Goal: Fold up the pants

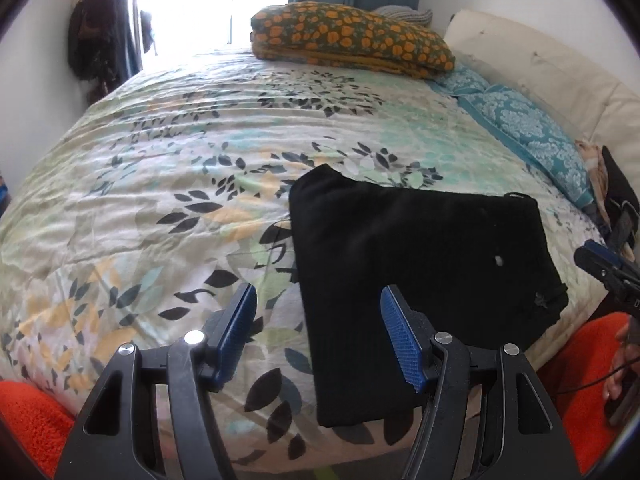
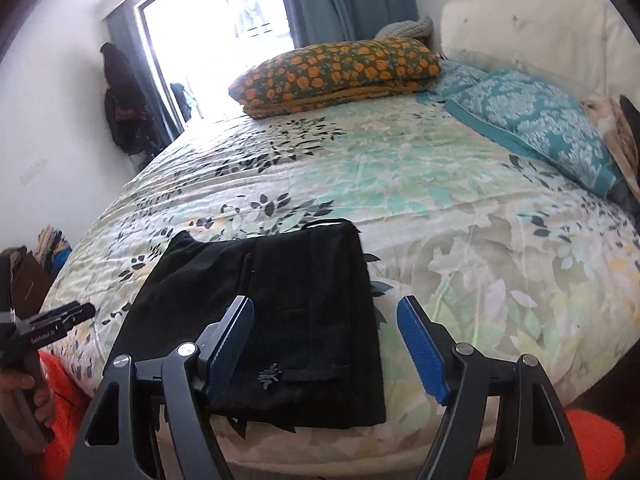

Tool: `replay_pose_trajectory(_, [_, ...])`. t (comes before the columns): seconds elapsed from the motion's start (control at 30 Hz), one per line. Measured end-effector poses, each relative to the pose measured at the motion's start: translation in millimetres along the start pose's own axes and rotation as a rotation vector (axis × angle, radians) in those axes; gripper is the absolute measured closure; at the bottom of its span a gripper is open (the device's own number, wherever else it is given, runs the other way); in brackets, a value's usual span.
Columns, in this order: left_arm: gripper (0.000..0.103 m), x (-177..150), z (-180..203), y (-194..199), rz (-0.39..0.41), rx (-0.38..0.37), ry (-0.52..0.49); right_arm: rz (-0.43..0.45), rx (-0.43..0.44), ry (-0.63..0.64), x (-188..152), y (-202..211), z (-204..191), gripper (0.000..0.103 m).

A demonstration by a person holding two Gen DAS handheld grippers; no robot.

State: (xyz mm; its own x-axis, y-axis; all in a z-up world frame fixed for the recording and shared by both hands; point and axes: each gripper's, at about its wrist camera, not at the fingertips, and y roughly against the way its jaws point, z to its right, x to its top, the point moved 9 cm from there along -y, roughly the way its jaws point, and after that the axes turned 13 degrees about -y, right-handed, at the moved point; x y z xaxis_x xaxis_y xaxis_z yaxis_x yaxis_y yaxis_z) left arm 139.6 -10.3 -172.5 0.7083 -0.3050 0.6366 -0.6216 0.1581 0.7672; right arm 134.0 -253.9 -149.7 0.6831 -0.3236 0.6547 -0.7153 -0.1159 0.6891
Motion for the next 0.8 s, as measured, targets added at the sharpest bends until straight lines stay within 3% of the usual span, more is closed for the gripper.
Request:
replay_pose_trajectory(0.07, [0.036, -10.9, 31.3, -19.2, -0.063, -0.039, -0.095, -0.118, -0.021, 0.09, -23.5, -28.5, -18.5, 0.03])
replay_pose_trajectory(0.1, [0.036, -26.1, 44.8, -36.4, -0.141, -0.057, -0.147, -0.204, -0.065, 0.103, -42.7, -46.7, -14.7, 0.03])
replay_pose_trajectory(0.13, [0.033, -39.8, 51.5, -49.4, -0.195, -0.028, -0.202, -0.272, -0.09, 0.095, -62.0, -62.4, -4.7, 0.03])
replay_pose_trajectory(0.2, [0.032, -38.7, 55.5, -42.5, -0.135, 0.01, -0.262, -0.28, -0.066, 0.064, -68.9, -66.8, 5.0, 0.03])
replay_pose_trajectory(0.23, [0.032, -36.0, 54.3, -37.2, -0.154, -0.005, -0.264, -0.276, -0.058, 0.061, -63.1, -62.5, 3.6, 0.03])
replay_pose_trajectory(0.27, [0.032, -29.5, 50.4, -31.4, -0.168, -0.028, -0.242, -0.269, -0.039, 0.053, -56.3, -55.5, 1.1, 0.03])
replay_pose_trajectory(0.37, [0.03, 15.9, 24.8, -9.3, -0.041, -0.056, -0.119, -0.166, 0.036, 0.005, -14.3, -34.5, -6.7, 0.031])
replay_pose_trajectory(0.43, [0.028, 45.4, 12.3, -14.9, -0.018, -0.064, -0.064, -0.137, 0.06, 0.027, 16.5, -37.9, -19.5, 0.031])
replay_pose_trajectory(0.57, [0.028, 75.4, 12.2, -71.8, -0.094, -0.074, -0.06, -0.16, 0.12, 0.078, 51.4, -81.3, -40.8, 0.031])
replay_pose_trajectory(0.67, [0.027, 50.4, 5.1, -139.0, -0.282, -0.024, -0.039, -0.304, 0.065, -0.009, 32.8, -138.5, -11.4, 0.031])
replay_pose_trajectory(0.7, [0.026, 41.2, 1.6, -150.7, -0.306, -0.029, -0.012, -0.325, 0.044, -0.039, 26.7, -149.6, 0.5, 0.032])
replay_pose_trajectory(0.8, [0.026, 43.8, -5.0, -137.0, -0.261, -0.027, 0.038, -0.292, 0.101, -0.109, 32.0, -137.7, 8.4, 0.036])
